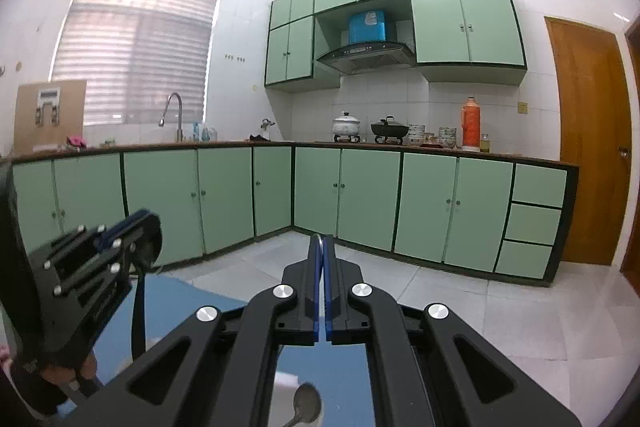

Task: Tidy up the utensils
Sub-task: 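Open both tools and withdraw them from the white holder, then move both open tools over the row of chopsticks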

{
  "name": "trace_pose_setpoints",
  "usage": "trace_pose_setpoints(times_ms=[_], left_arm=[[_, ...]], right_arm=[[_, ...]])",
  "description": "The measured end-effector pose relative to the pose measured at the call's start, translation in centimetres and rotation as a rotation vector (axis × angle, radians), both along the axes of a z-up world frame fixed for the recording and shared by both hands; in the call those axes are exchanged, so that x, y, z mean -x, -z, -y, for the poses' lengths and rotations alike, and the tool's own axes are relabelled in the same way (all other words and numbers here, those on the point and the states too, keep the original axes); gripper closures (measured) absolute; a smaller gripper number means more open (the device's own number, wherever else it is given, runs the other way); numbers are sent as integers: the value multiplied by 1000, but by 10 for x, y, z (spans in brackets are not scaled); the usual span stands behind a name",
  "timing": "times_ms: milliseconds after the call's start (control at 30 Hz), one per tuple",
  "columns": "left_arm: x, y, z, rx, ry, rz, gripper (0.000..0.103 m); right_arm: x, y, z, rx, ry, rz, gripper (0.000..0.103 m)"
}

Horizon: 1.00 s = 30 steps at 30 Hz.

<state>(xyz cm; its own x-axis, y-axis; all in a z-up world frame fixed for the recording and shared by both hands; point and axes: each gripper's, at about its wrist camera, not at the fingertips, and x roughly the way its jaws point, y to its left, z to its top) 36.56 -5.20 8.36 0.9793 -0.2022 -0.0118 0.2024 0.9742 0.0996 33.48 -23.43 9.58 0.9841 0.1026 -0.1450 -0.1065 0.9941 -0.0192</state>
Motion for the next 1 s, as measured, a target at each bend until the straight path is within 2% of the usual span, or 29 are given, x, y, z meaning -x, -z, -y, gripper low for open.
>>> trace_pose_setpoints(times_ms=[167, 233, 267, 367, 400, 467, 600, 800, 1000], left_arm=[[-7, 11, 1, -7, 10, -21, 95], [-8, 16, 1, -11, 15, -32, 91], [-8, 17, 0, -12, 14, -40, 85], [-7, 17, -7, 10, 17, -64, 63], [-4, 16, -9, 14, 14, -63, 57], [1, 14, -14, 22, 15, -70, 53], [17, 7, -25, 54, 20, -91, 34], [57, 0, -35, 61, 20, -110, 23], [108, -1, -38, 55, 28, -114, 20]], right_arm=[[-2, 21, -10, 32, -13, -40, 101], [-3, 29, -10, 26, -31, -64, 101], [-2, 32, -10, 21, -36, -73, 100], [1, 34, -5, -7, -47, -94, 86], [4, 33, -2, -20, -49, -96, 85], [10, 33, 4, -52, -56, -102, 81], [26, 30, 17, -107, -48, -99, 54], [63, 28, 25, -134, -29, -75, 36], [97, 30, 29, -158, -12, -70, 30]])
